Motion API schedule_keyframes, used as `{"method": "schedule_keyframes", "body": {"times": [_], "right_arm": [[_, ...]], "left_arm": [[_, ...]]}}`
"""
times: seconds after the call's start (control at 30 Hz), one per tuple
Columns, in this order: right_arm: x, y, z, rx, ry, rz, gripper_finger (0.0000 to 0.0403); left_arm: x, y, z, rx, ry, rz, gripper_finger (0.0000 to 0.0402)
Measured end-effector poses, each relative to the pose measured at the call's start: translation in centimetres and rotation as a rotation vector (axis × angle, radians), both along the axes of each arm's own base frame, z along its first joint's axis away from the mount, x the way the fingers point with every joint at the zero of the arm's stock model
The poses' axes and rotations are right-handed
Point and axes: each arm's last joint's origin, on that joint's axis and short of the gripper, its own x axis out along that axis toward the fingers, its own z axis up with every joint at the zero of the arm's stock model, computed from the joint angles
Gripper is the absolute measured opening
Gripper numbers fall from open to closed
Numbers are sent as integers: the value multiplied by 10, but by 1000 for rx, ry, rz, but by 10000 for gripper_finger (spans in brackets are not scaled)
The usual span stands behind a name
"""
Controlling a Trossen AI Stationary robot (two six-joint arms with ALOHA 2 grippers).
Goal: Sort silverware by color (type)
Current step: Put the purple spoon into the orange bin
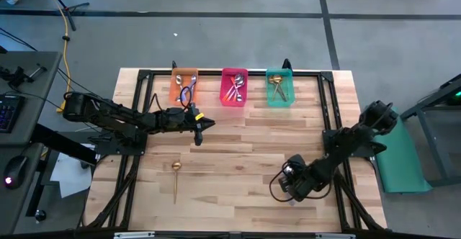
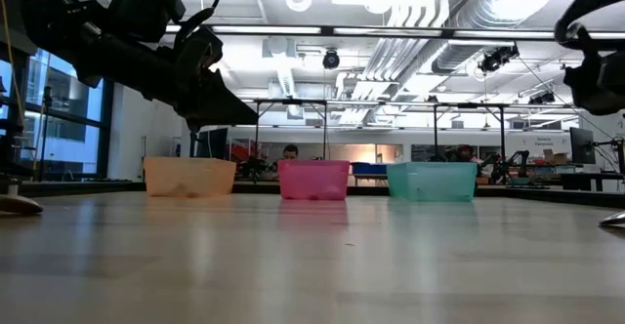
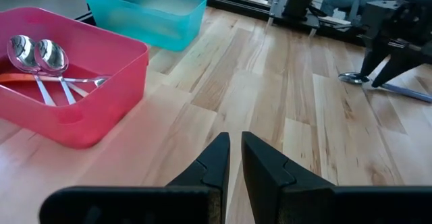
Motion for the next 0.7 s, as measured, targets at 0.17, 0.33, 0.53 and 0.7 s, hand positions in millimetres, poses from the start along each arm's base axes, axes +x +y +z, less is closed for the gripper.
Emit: {"method": "schedule_keyframes", "body": {"times": [0.17, 0.33, 0.53, 0.7], "right_arm": [[6, -6, -5, -16, 32, 21, 100], [10, -10, -5, -45, 13, 67, 29], [17, -15, 1, -128, -101, 152, 12], [29, -24, 14, -282, -262, 288, 2]], "left_arm": [[0, 0, 0, -1, 0, 1, 32], [0, 0, 1, -25, -14, 9, 32], [3, -8, 5, -15, -99, 15, 32], [9, -15, -3, -2, -131, -10, 32]]}}
